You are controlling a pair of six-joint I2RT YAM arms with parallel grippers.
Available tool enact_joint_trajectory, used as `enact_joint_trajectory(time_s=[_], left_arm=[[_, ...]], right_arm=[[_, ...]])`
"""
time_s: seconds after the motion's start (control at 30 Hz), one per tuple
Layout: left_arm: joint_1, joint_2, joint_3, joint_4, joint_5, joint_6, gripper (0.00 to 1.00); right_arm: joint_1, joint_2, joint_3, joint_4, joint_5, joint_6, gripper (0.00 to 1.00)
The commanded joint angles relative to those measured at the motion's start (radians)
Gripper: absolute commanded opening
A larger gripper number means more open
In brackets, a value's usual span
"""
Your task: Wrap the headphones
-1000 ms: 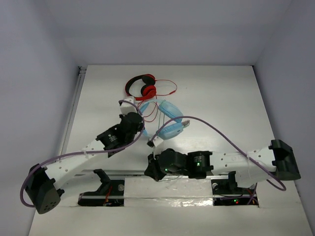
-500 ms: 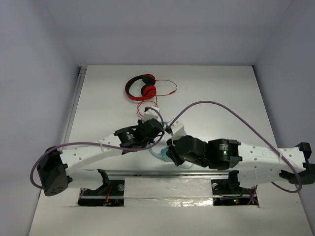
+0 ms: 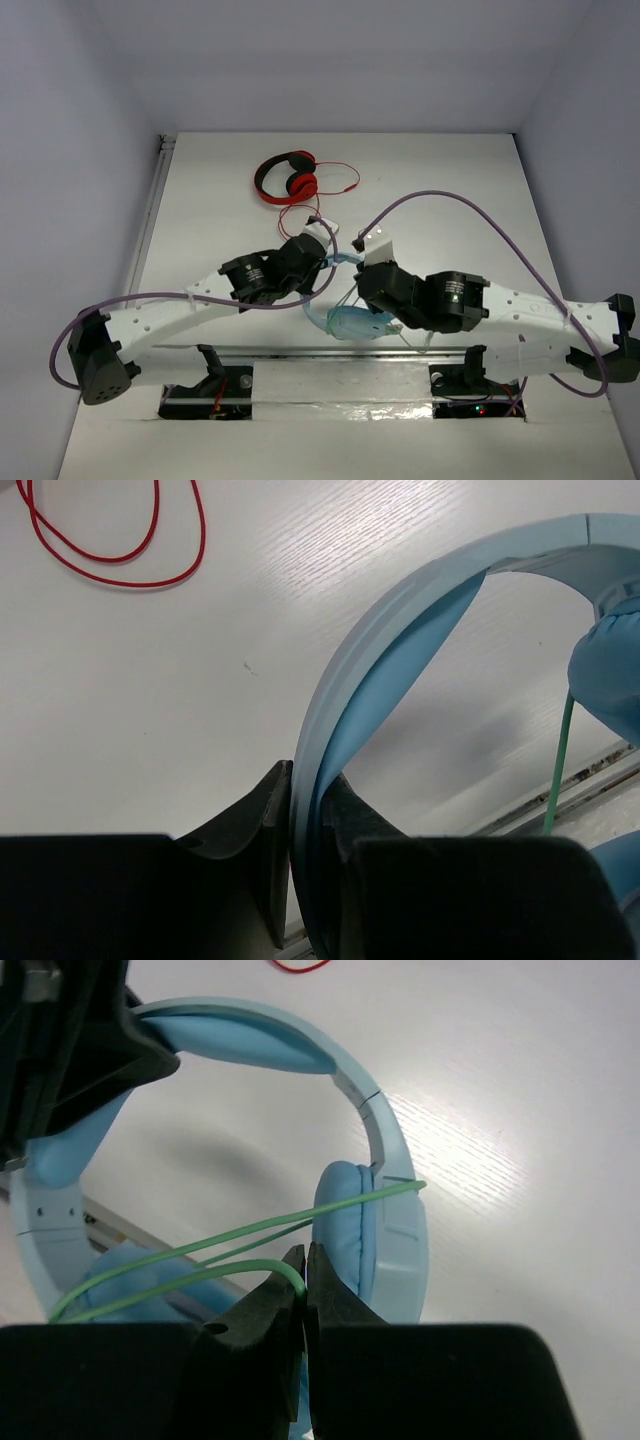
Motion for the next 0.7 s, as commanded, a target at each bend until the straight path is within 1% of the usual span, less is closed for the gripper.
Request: enact_joint_trajectory(time_s=[0.0, 0.07, 0.1, 0.13, 0.23, 0.33, 0.5, 0.57, 0.6, 0.67], left_arm=[[-0.002, -0.066, 0.033, -0.052, 0.09, 0.088, 0.0], [-0.002, -0.075, 0.035, -0.051, 0.101, 0.101, 0.0], [-0.002, -0.077, 0.035, -0.052, 0.079, 0.099, 0.0], [-0.002, -0.074, 0.036, -0.055, 0.068, 0.101, 0.0], [-0.002, -0.046, 0.045, -0.064, 0.038, 0.11, 0.0], [-0.002, -0.012, 0.061, -0.081, 0.027, 0.13, 0.0], [-0.002, 0.003, 0.085, -0.103, -0.016, 0.153, 0.0], [-0.002, 0.001, 0.092, -0.101, -0.004, 0.164, 0.0], [-0.002, -0.008, 0.095, -0.091, 0.031, 0.17, 0.0], [-0.002, -0.018, 0.102, -0.086, 0.053, 0.177, 0.0]], right_arm=[[-0.023, -0.018, 0.035, 0.018, 0.234, 0.024, 0.0], [-0.023, -0.046, 0.027, 0.05, 0.255, 0.026, 0.0], [-0.023, -0.053, 0.025, 0.054, 0.274, 0.026, 0.01], [-0.023, -0.06, 0.03, 0.058, 0.283, 0.026, 0.05], [-0.023, -0.07, 0.045, 0.058, 0.306, 0.015, 0.1], [-0.032, -0.072, 0.068, 0.044, 0.338, 0.009, 0.13], [-0.043, -0.096, 0.079, 0.036, 0.366, 0.004, 0.13], [-0.064, -0.112, 0.075, 0.041, 0.377, -0.003, 0.14], [-0.064, -0.115, 0.065, 0.045, 0.387, -0.009, 0.15], [-0.105, -0.127, 0.058, 0.056, 0.391, -0.025, 0.17]])
